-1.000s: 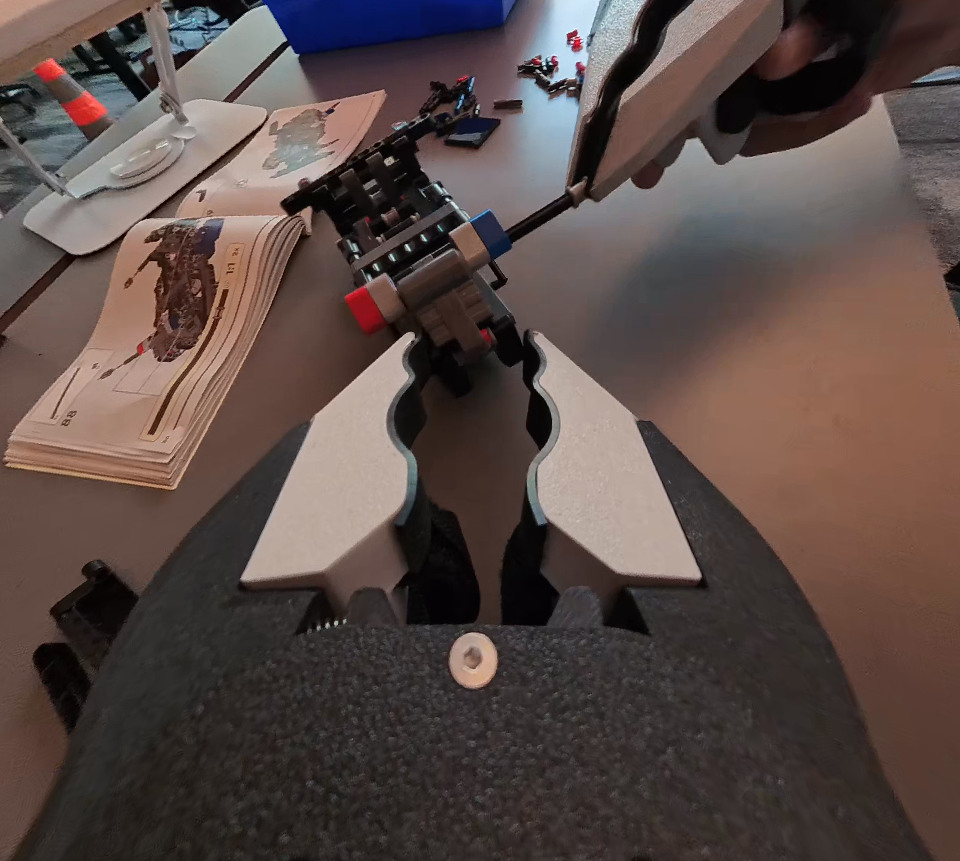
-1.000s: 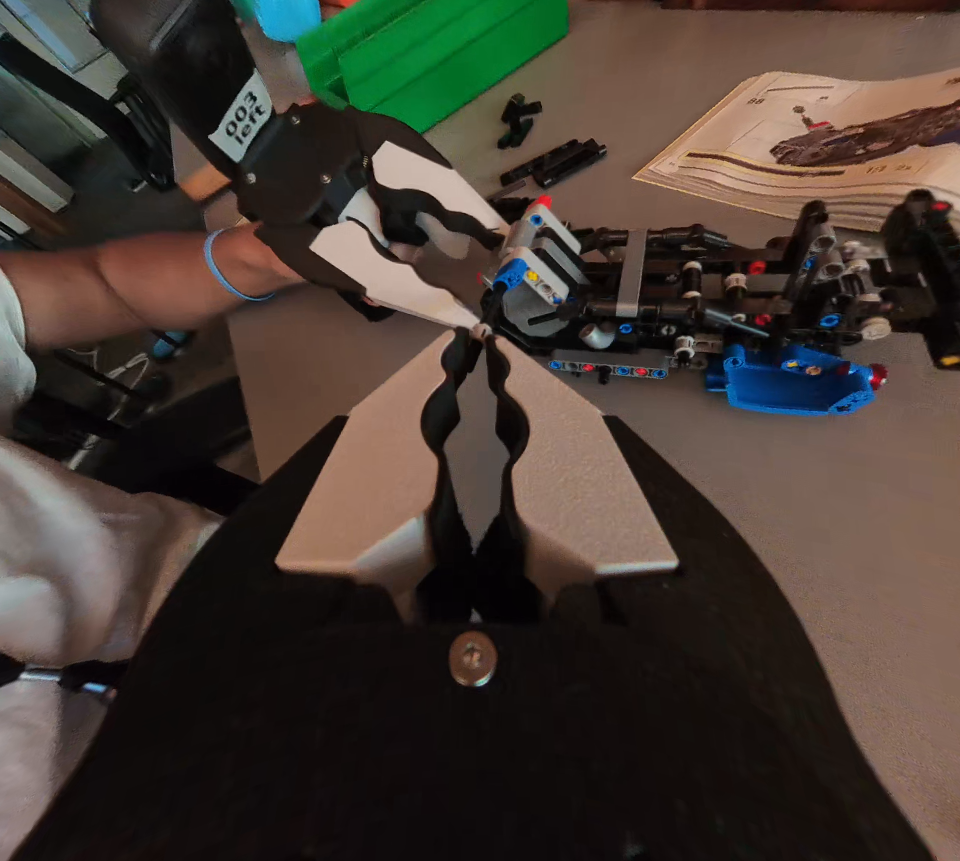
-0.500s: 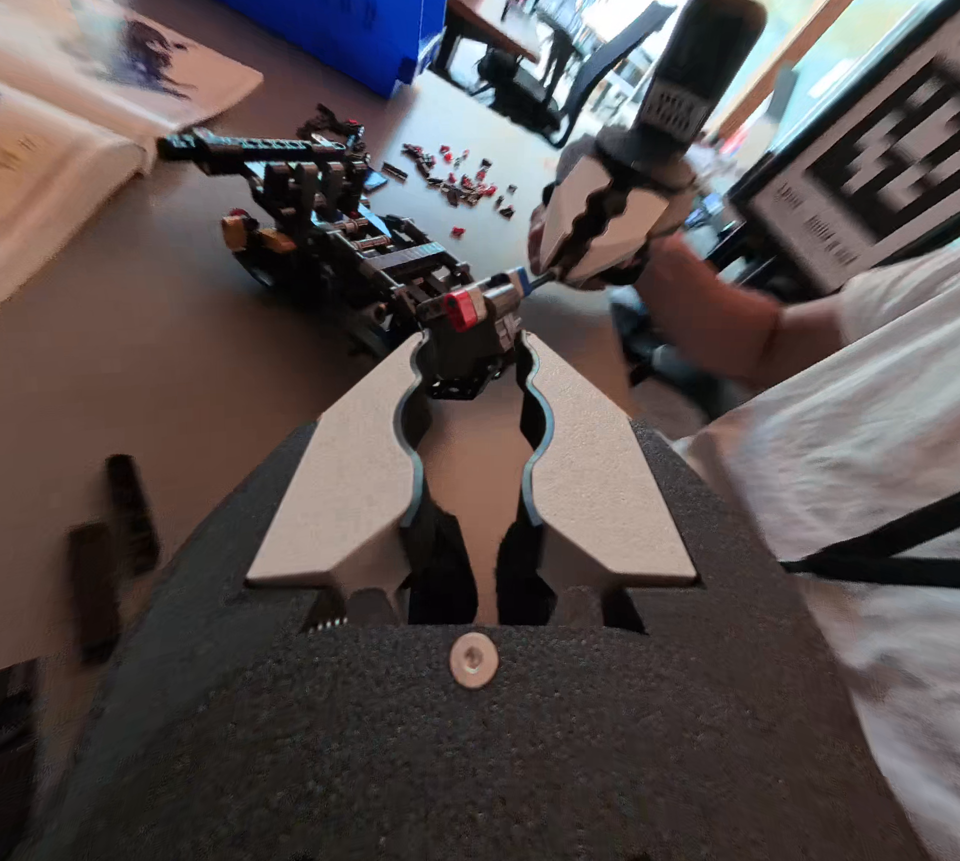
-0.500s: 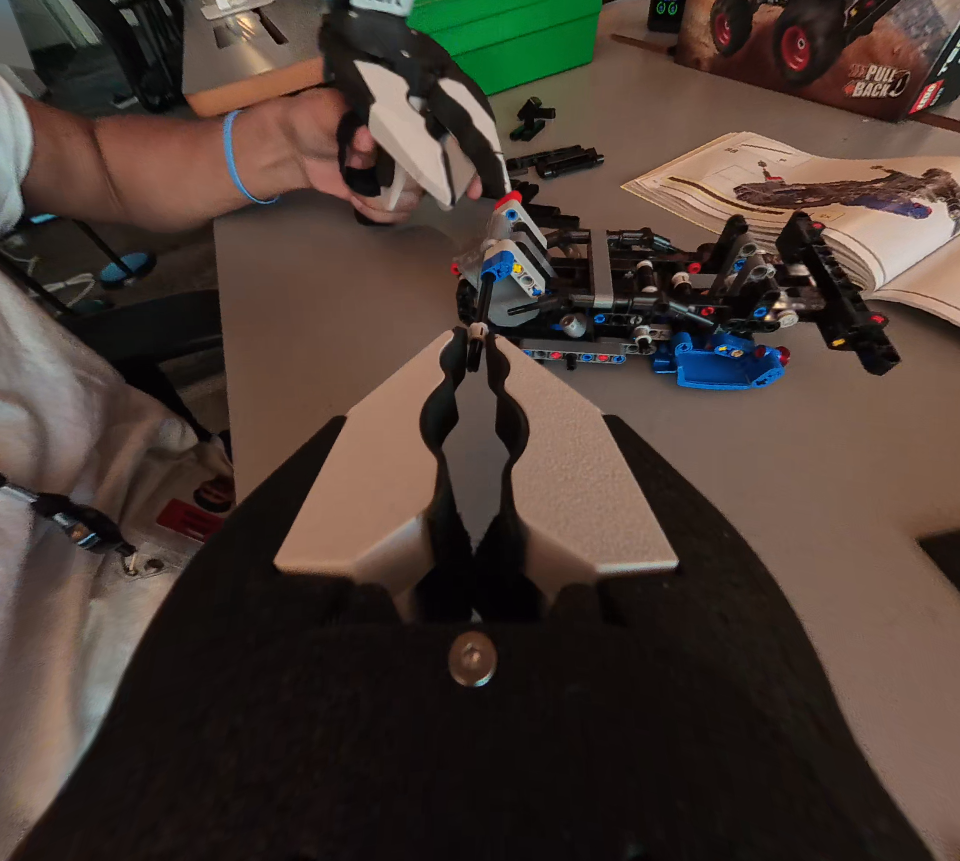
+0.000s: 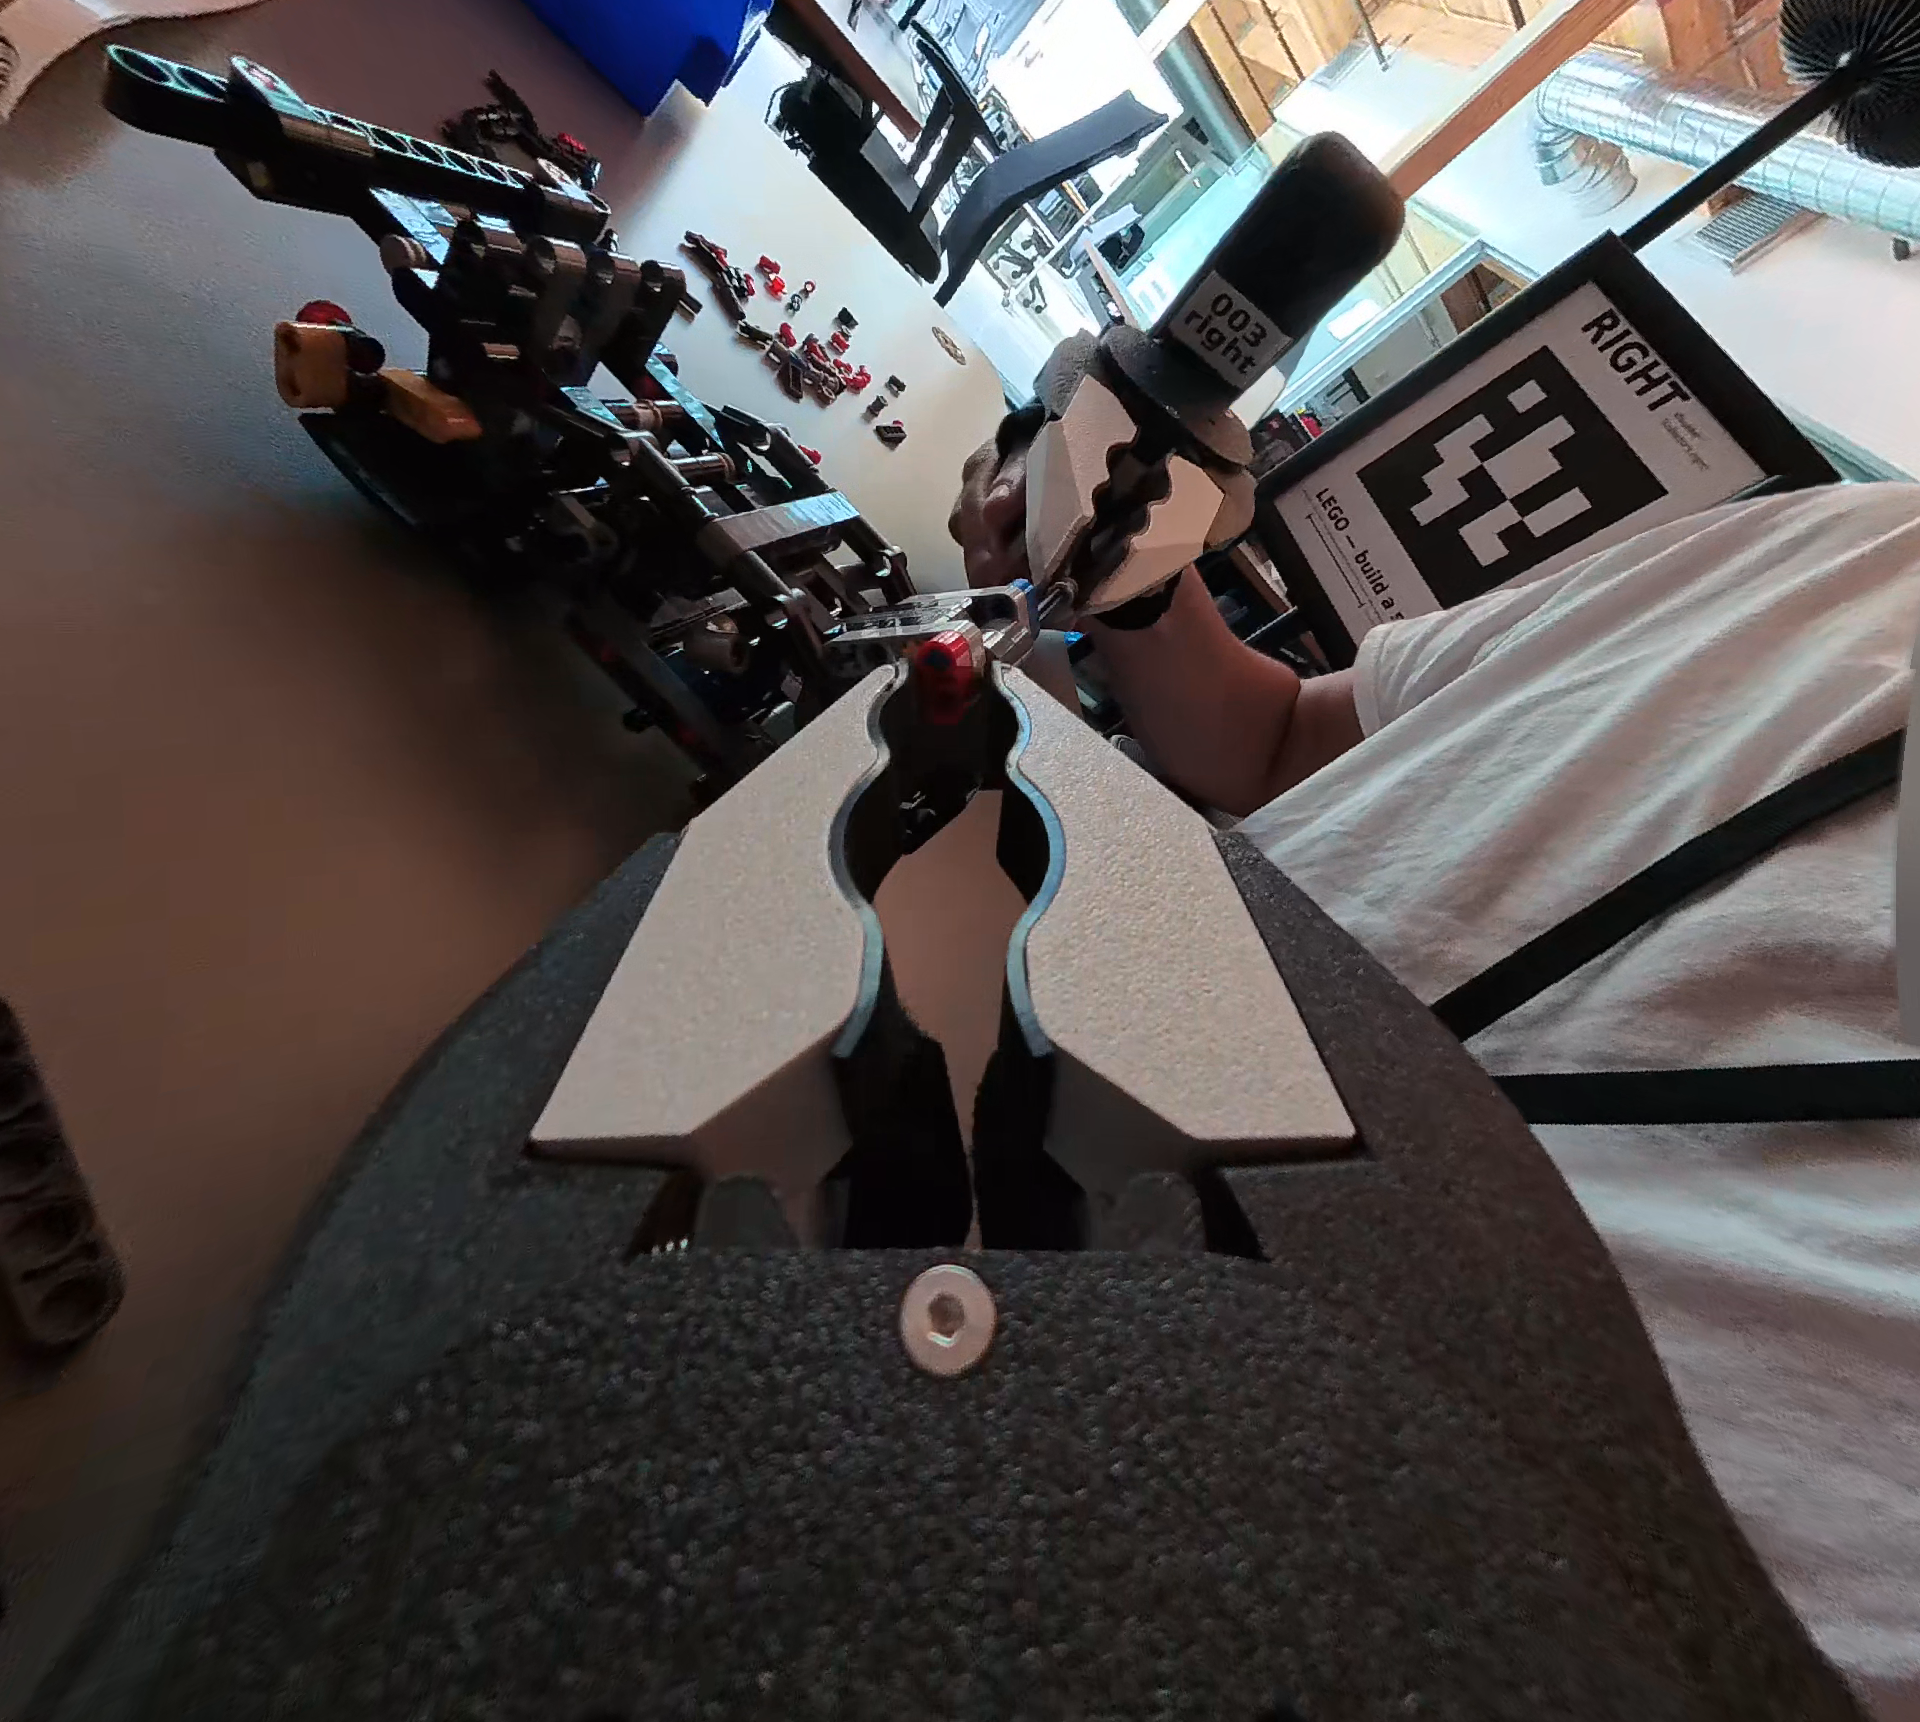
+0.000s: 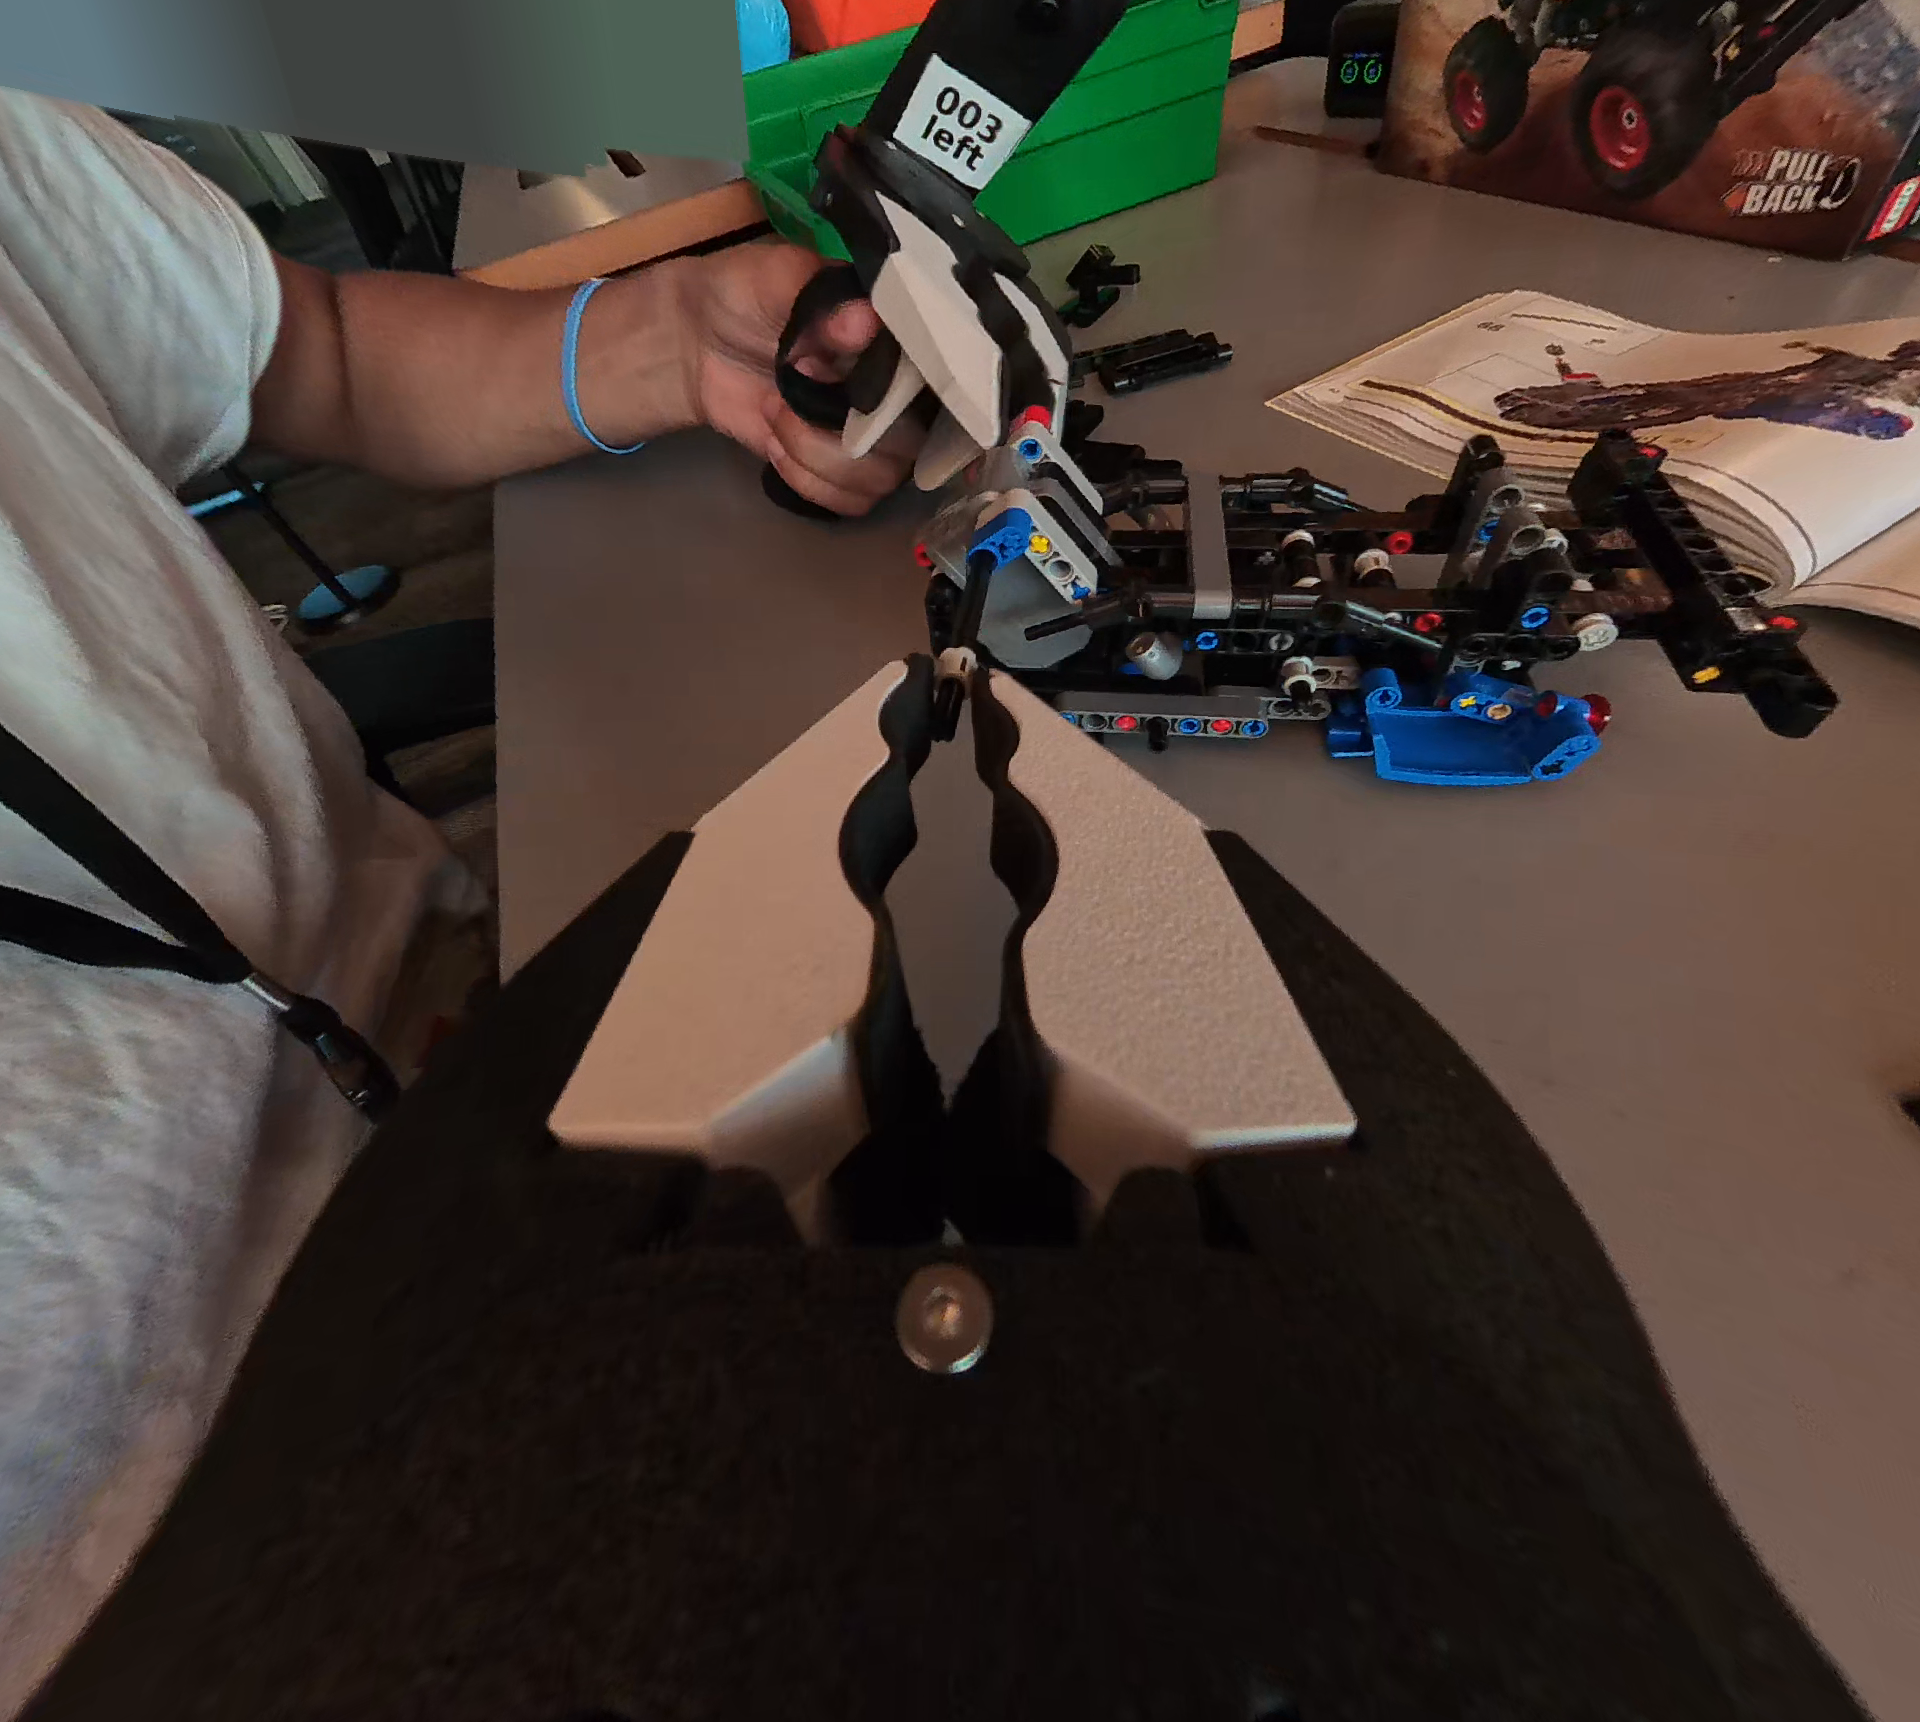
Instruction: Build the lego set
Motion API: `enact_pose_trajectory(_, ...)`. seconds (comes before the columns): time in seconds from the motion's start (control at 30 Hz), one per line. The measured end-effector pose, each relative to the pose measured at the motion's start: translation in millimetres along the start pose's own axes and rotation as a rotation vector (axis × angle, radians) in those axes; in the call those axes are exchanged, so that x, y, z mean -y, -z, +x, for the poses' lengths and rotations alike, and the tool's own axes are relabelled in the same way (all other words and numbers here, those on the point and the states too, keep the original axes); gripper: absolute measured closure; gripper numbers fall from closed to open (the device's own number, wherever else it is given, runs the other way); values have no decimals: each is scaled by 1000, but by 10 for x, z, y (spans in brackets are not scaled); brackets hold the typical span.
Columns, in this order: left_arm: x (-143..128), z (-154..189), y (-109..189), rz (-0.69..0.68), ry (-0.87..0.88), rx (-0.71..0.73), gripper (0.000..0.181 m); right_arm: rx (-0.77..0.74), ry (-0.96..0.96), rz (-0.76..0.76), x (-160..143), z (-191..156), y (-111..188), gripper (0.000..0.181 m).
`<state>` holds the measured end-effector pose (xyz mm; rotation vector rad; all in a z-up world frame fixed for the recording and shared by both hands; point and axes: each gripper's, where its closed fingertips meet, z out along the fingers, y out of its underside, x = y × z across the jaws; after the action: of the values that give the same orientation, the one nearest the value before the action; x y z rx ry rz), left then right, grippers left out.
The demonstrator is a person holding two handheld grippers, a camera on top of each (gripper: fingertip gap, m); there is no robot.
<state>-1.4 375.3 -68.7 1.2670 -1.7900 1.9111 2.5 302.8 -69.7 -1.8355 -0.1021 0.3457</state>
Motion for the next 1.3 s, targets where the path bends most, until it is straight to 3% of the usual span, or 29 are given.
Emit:
enact_pose_trajectory(0.2,-57,69,-62,-22,19,-40,174,-63,127,-38,2,19,-82,175)
enact_pose_trajectory(0.33,-49,87,-68,-11,38,-53,174,4,85,-48,-20,-45,-165,175)
enact_pose_trajectory(0.63,-8,63,92,15,2,-12,165,-43,111,-25,50,-27,-84,165)
enact_pose_trajectory(0.73,20,7,209,27,-51,56,166,-90,119,-21,78,9,-44,167)
enact_pose_trajectory(0.9,-2,5,205,12,-83,78,181,-119,156,-76,-5,-38,-139,173)
enact_pose_trajectory(1.3,15,10,186,37,-57,67,177,-114,153,-100,-16,-25,-168,177)
